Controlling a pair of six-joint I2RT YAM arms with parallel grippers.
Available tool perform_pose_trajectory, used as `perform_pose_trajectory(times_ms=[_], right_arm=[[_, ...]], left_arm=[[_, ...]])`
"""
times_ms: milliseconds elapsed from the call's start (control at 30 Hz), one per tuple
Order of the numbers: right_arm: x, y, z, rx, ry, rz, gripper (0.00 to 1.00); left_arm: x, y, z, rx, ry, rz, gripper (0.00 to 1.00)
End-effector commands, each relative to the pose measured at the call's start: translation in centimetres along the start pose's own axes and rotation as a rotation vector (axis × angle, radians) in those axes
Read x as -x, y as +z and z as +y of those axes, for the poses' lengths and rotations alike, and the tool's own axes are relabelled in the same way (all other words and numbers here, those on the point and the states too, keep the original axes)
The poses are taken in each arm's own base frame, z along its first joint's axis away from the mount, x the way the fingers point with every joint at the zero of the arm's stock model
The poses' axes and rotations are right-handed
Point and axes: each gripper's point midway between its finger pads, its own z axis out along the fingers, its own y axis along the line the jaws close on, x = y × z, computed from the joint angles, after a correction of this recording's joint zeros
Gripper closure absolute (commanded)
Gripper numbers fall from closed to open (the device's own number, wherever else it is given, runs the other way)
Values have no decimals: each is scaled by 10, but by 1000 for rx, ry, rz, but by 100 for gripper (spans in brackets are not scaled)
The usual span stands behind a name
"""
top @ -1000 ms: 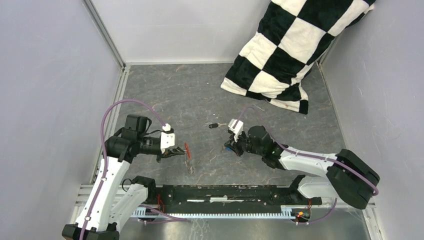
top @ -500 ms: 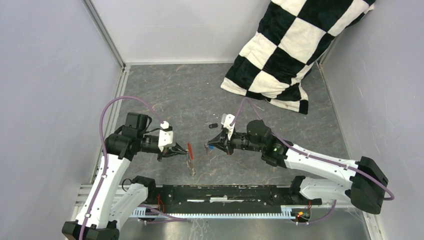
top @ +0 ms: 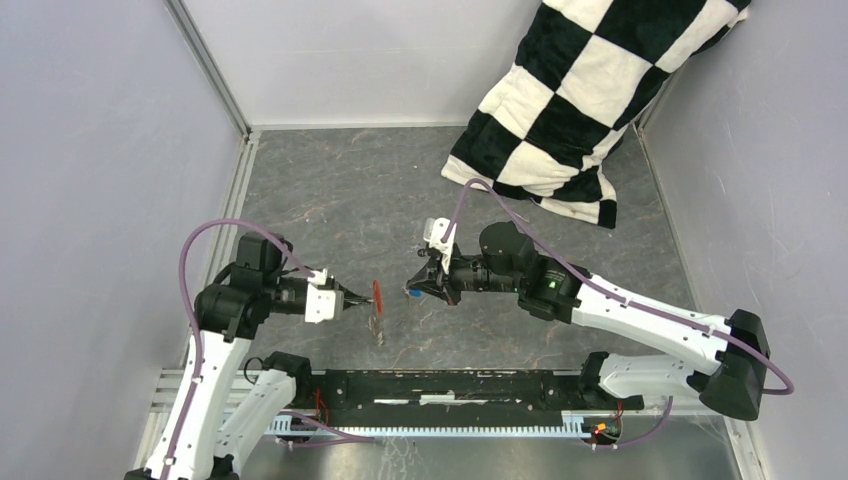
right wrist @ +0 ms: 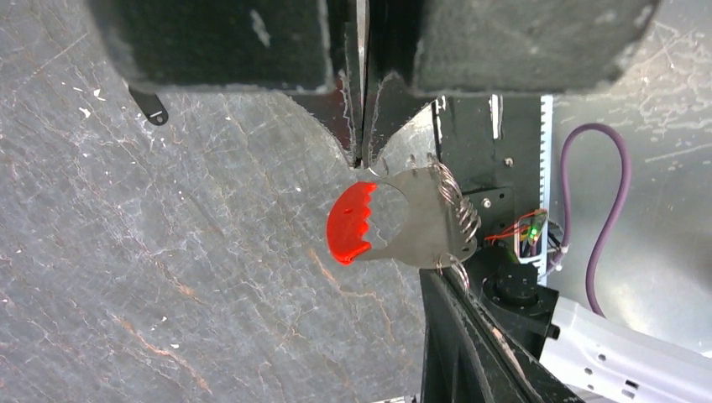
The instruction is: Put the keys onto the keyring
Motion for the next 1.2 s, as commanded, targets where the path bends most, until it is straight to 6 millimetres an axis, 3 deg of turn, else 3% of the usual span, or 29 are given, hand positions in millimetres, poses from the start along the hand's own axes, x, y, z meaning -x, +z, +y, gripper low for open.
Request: perform_pose_trajectory(times_ms=[0, 300, 767, 1167], right_arm=[[21, -8, 7, 19, -55, -3, 100], [49, -32, 21, 68, -350, -131, 100], [83, -40, 38, 150, -593, -143, 100], [104, -45, 47, 151, -724, -107, 100]], left_arm=[[24, -6, 8, 26, 294, -37, 98], [46, -8, -4, 10, 462, -124, 98], [84, -13, -11, 7, 550, -263, 98], [107, -13, -10, -117, 103, -397, 98]])
